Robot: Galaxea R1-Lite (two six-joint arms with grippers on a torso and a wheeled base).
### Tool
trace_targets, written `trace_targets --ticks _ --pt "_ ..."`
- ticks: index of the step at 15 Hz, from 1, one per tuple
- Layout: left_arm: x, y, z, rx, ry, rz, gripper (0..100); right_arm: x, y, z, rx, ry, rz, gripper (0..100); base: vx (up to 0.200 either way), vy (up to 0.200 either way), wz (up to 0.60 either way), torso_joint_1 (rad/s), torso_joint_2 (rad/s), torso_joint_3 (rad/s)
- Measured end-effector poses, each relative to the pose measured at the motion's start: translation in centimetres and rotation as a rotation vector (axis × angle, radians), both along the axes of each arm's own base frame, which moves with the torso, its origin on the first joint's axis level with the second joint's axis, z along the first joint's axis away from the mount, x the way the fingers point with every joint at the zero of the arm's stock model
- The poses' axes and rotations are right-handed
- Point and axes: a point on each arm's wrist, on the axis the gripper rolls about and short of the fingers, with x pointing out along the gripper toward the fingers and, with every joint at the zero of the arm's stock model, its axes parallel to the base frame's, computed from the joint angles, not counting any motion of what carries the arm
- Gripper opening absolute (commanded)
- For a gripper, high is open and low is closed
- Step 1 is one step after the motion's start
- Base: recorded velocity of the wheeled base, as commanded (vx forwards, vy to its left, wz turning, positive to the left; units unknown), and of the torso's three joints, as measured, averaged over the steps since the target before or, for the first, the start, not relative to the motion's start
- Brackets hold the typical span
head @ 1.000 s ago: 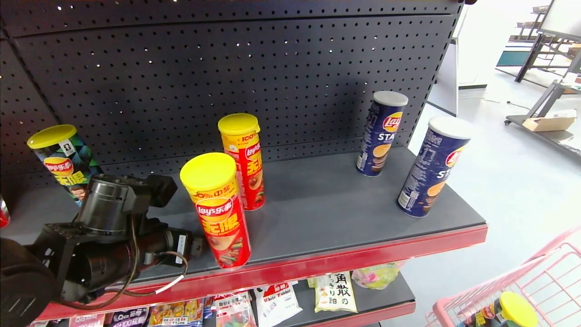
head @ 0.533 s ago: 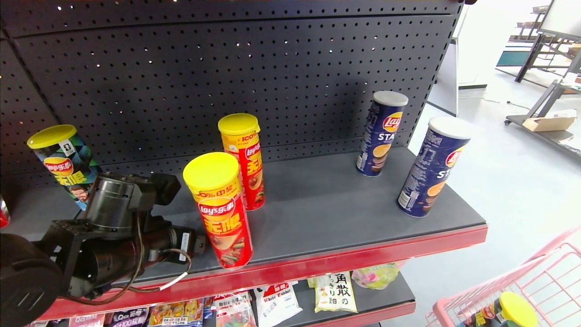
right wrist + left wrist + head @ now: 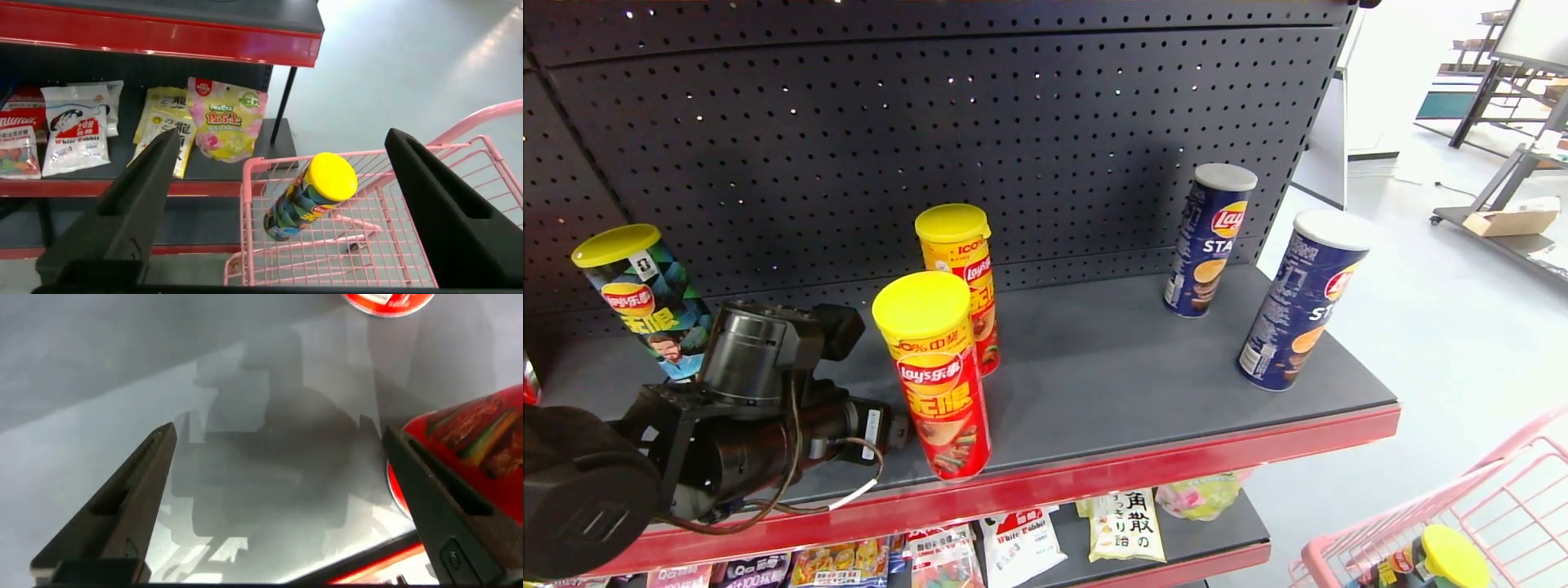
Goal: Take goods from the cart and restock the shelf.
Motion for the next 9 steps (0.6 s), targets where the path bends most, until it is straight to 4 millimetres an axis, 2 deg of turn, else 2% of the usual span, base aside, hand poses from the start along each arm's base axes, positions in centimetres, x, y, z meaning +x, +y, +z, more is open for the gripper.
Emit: trace_targets --ticks 9 --pt "0.13 -0.09 -0.05 0.005 0.002 0.003 100 0.02 0.06 0.01 0.005 0.003 0.024 100 0.0 0.0 0.0 0.0 0.0 0.0"
